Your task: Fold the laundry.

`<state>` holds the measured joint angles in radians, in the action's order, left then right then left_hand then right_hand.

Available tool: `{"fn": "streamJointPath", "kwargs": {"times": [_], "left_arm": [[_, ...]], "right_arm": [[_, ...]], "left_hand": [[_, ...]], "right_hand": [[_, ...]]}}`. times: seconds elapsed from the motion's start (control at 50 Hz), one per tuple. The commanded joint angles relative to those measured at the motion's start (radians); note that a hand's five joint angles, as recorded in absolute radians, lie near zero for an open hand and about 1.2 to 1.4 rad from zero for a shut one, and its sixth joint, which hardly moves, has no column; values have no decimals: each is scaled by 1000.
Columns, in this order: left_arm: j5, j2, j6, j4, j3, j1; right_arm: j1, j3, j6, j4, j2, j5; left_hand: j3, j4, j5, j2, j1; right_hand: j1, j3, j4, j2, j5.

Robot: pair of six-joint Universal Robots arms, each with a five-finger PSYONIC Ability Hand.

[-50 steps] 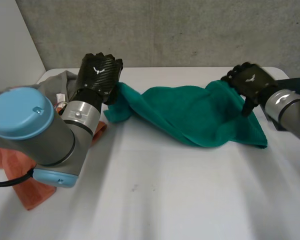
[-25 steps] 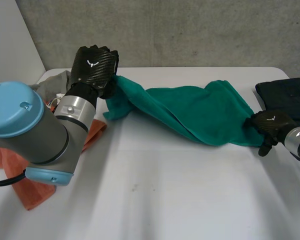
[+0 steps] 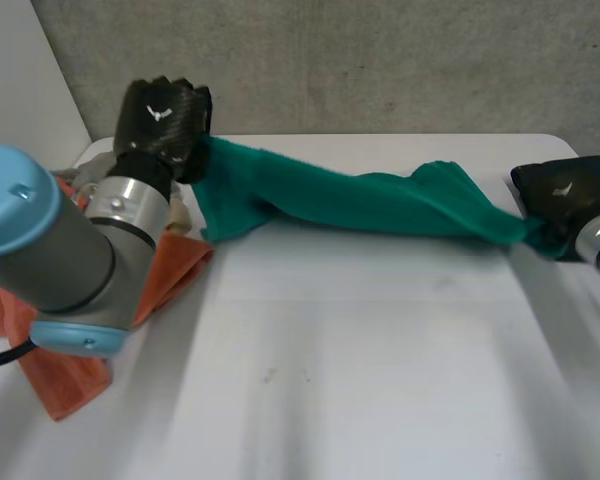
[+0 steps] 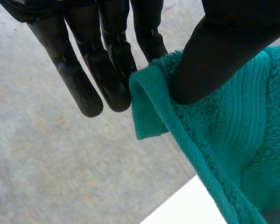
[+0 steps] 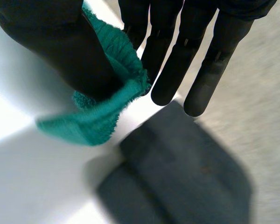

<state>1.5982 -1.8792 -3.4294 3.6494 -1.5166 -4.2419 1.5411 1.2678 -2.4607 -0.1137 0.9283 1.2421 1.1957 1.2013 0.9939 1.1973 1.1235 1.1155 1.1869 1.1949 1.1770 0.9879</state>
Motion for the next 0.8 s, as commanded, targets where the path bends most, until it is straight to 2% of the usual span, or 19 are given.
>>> {"fn": "streamJointPath", "kwargs": {"times": [0.02,0.08,0.18,0.3,0.4,0.46,0.54,0.6,0.64,0.68,0.7,0.8], "left_arm": [[2,124,-4,-155,74,-18],[-3,187,-11,-285,140,-29],[-11,267,-34,-480,226,-59],[3,212,-168,-558,257,-66],[9,15,-289,-554,277,-55],[6,-93,-291,-540,323,-47],[8,-254,-295,-480,438,-35],[3,-330,-298,-390,541,-42],[5,-360,-298,-294,632,-53],[5,-368,-298,-226,694,-61],[6,-368,-298,-192,722,-64],[11,-331,-295,53,837,-85]], "right_arm": [[-19,-50,2,179,323,5],[-109,-148,12,311,510,-7],[-180,-219,57,453,558,-42],[-104,-222,160,516,489,-44],[-27,-228,235,511,338,63],[-9,-234,253,496,275,97],[23,-277,246,374,141,146],[40,-303,230,261,106,169],[63,-338,203,113,86,200],[80,-361,177,-4,83,217],[92,-379,143,-121,89,235],[117,-393,31,-407,144,263]], "left_hand": [[201,195,228,199,273],[201,195,228,199,273],[201,195,228,199,273],[201,195,228,199,273],[201,195,228,199,273],[201,195,228,199,273],[201,195,228,199,273],[201,195,228,199,273],[201,195,228,199,273],[201,195,228,199,273],[201,195,228,199,273],[201,195,228,199,273]], "right_hand": [[281,209,201,219,234],[281,209,201,219,234],[281,209,201,219,234],[281,209,201,219,234],[281,209,201,219,234],[281,209,201,219,234],[281,209,201,219,234],[281,209,201,219,234],[281,209,201,219,234],[281,209,201,219,234],[281,209,201,219,234],[281,209,201,219,234]]}}
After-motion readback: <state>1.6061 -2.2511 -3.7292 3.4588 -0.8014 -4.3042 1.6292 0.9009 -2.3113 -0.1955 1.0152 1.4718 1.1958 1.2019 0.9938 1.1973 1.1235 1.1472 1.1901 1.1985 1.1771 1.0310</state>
